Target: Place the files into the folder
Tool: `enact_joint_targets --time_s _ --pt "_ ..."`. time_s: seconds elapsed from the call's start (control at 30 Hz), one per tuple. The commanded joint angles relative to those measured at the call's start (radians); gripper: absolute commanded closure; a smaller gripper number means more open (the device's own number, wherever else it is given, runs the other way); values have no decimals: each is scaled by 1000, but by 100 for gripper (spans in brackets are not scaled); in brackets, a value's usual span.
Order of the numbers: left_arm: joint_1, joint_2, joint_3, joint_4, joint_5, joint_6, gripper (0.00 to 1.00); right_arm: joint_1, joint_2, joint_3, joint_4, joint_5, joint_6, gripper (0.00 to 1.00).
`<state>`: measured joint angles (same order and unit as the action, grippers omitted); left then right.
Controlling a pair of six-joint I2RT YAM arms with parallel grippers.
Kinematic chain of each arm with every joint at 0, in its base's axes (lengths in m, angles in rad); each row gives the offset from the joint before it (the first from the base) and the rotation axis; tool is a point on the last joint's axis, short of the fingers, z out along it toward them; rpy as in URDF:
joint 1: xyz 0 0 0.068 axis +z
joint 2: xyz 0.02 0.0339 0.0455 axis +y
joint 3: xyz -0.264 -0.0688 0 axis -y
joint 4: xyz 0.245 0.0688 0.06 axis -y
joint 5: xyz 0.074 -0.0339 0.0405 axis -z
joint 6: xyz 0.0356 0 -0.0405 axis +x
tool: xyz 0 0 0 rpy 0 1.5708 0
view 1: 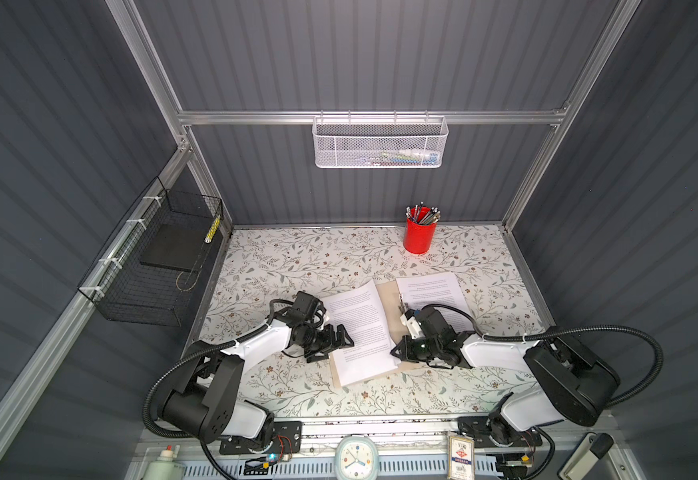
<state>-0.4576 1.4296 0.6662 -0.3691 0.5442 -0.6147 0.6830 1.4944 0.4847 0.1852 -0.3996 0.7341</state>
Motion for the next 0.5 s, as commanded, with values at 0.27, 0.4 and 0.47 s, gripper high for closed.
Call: enact_joint_targets --time_s 0.27,0.4,0.47 --pt "-16 58 -43 -37 -62 -13 0 23 -26 -20 -47 28 94 100" --pt "-16 64 -47 -24 -57 -16 0 28 -37 -26 -18 2 148 100" --pt "-16 68 -44 -24 -56 -16 0 39 -37 -23 -9 2 169 100"
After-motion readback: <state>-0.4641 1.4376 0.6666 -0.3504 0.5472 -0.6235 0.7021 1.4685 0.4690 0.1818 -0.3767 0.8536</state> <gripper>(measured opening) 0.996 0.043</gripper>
